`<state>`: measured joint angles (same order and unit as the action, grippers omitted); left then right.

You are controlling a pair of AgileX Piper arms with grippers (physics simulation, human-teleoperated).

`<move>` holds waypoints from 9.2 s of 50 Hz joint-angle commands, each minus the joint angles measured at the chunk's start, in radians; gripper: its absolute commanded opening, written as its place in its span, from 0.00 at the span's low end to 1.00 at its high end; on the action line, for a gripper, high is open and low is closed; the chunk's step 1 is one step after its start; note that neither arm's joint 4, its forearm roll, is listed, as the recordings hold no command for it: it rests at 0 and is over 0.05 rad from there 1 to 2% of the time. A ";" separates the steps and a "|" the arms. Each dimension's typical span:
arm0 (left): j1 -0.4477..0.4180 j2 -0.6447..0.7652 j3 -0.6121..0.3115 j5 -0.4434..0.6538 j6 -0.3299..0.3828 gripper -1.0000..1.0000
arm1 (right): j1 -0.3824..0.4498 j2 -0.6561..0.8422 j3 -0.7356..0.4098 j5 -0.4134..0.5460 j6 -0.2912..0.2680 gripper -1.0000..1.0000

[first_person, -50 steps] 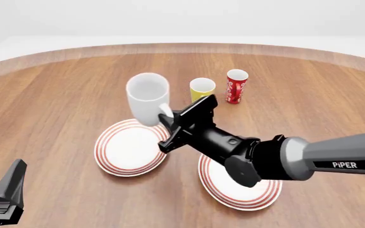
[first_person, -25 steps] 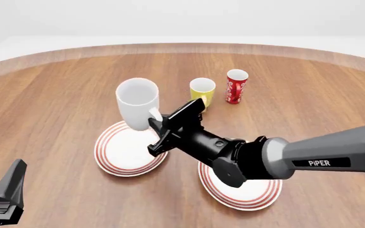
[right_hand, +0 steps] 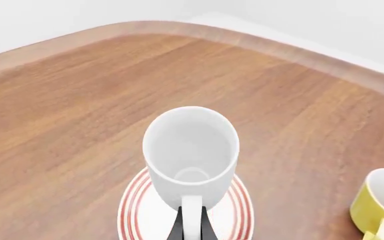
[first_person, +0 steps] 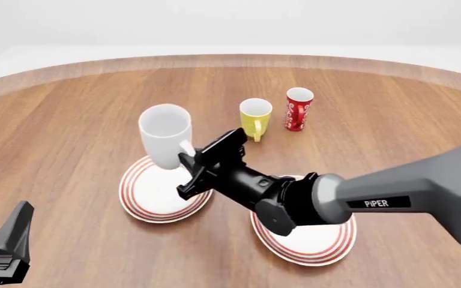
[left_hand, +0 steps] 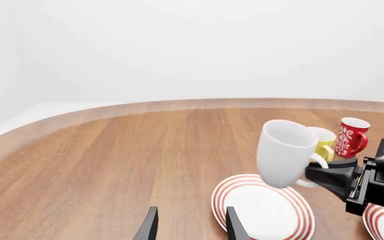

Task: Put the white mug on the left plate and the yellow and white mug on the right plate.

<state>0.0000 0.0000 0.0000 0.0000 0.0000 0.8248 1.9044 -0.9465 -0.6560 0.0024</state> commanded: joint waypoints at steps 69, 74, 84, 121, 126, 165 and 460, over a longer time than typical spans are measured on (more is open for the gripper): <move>0.000 0.000 0.000 0.000 0.000 1.00 | 0.009 0.192 -0.146 0.034 0.030 0.00; 0.000 0.000 0.000 0.000 0.000 1.00 | 0.010 0.196 -0.150 0.037 0.028 0.00; 0.000 0.000 0.000 0.000 0.000 1.00 | 0.007 0.210 -0.163 0.045 0.026 0.00; 0.000 0.000 0.000 0.000 0.000 1.00 | 0.005 0.222 -0.165 0.055 0.021 0.00; 0.000 0.000 0.000 0.000 0.000 1.00 | 0.005 0.223 -0.165 0.055 0.023 1.00; 0.000 0.000 0.000 0.000 0.000 1.00 | 0.013 0.138 -0.119 0.063 0.018 1.00; 0.000 0.000 0.000 0.000 0.000 1.00 | -0.452 0.175 -0.346 0.353 0.278 1.00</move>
<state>0.0000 0.0000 0.0000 0.0000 0.0000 0.3729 2.0613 -1.2785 -0.3118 0.2596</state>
